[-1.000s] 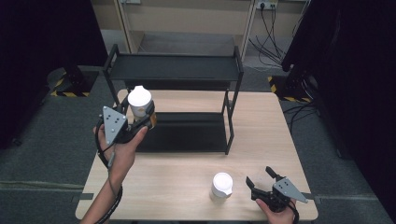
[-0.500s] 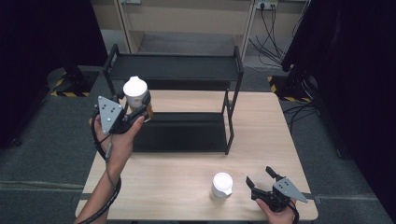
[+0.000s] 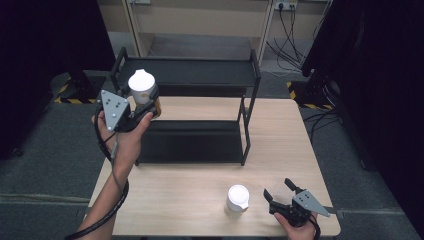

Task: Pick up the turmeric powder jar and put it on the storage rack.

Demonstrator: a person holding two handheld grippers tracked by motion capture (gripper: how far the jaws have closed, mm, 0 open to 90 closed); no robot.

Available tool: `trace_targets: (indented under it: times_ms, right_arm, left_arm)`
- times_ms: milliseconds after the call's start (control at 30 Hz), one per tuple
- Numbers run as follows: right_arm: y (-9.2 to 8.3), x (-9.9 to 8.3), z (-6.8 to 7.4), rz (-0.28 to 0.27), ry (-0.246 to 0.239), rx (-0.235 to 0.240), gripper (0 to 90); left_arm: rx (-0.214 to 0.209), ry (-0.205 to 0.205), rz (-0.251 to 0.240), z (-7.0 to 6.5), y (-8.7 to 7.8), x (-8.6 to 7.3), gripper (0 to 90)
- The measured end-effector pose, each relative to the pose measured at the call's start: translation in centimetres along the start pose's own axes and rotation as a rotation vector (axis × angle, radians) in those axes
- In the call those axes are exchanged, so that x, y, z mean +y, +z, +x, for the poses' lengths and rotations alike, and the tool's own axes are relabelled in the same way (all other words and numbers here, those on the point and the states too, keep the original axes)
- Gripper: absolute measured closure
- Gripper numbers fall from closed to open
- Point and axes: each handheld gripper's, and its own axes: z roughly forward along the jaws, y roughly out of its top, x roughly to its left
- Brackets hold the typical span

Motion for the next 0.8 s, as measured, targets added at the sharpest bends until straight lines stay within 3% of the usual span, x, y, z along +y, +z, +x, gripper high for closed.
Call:
trace_targets:
  times_ms: [267,400,800]
  right_arm:
    - [0.0,0.0,0.0,0.001,-0.002,0.001,9.7]
    - [0.0,0.0,0.0,0.001,-0.001,0.001,9.7]
    - [0.0,0.0,0.0,0.002,-0.004,0.003,9.7]
  left_arm:
    - [0.009,-0.006,-0.009,0.2,0.7,0.9,30.6]
    - [0.008,-0.030,-0.015,0.5,0.9,1.4,30.6]
    - [0.030,-0.016,-0.025,0.7,1.6,2.8,30.6]
